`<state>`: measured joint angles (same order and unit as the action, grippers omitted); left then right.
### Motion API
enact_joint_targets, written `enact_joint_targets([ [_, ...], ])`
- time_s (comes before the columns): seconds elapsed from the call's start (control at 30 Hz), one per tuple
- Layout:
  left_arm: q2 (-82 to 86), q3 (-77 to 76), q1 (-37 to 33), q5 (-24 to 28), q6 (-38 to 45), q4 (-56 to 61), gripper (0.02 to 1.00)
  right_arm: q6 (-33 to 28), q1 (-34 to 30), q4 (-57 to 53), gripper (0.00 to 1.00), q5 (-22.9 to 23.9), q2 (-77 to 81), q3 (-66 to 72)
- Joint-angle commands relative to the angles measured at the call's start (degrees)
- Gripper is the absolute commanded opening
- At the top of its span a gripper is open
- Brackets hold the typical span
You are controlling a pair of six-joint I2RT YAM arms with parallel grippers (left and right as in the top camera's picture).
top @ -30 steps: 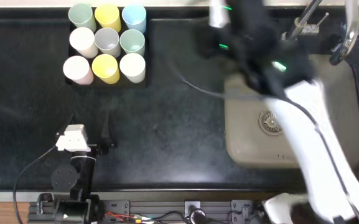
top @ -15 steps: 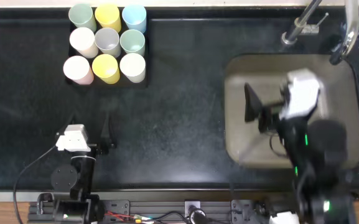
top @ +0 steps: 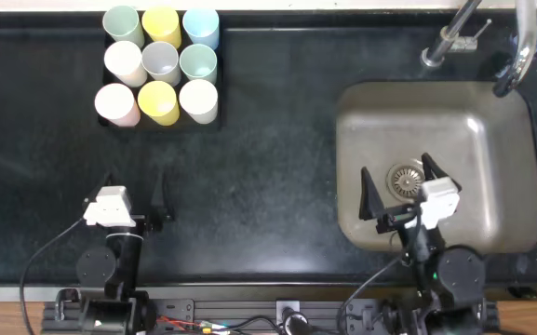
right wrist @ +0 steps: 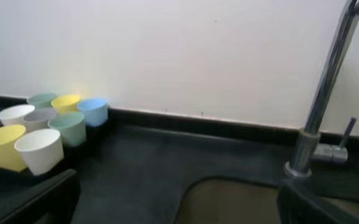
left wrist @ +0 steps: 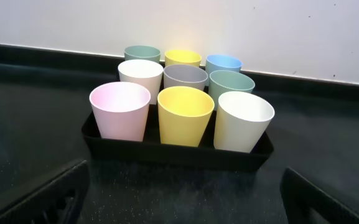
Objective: Store Cups
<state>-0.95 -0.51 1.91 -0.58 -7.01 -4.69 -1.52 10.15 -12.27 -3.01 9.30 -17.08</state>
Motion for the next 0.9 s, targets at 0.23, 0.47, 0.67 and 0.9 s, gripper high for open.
enact_joint_targets([
  [0.23, 0.46, 0.07, 0.31, 0.94, 1.03, -0.15, 1.000, 0.24, -0.24, 14.64, 0.998, 0.07, -2.38, 14.84],
  [0.47, 0.46, 0.07, 0.31, 0.94, 1.03, -0.15, 1.000, 0.24, -1.18, 11.67, 0.998, 0.63, -6.49, 16.81],
  [0.67, 0.46, 0.07, 0.31, 0.94, 1.03, -0.15, 1.000, 0.24, -4.24, 8.11, 0.998, 0.76, -9.14, 16.81],
  [0.9, 0.46, 0.07, 0.31, 0.94, 1.03, -0.15, 1.000, 0.22, -4.17, 8.02, 0.998, 0.74, -9.11, 16.81],
])
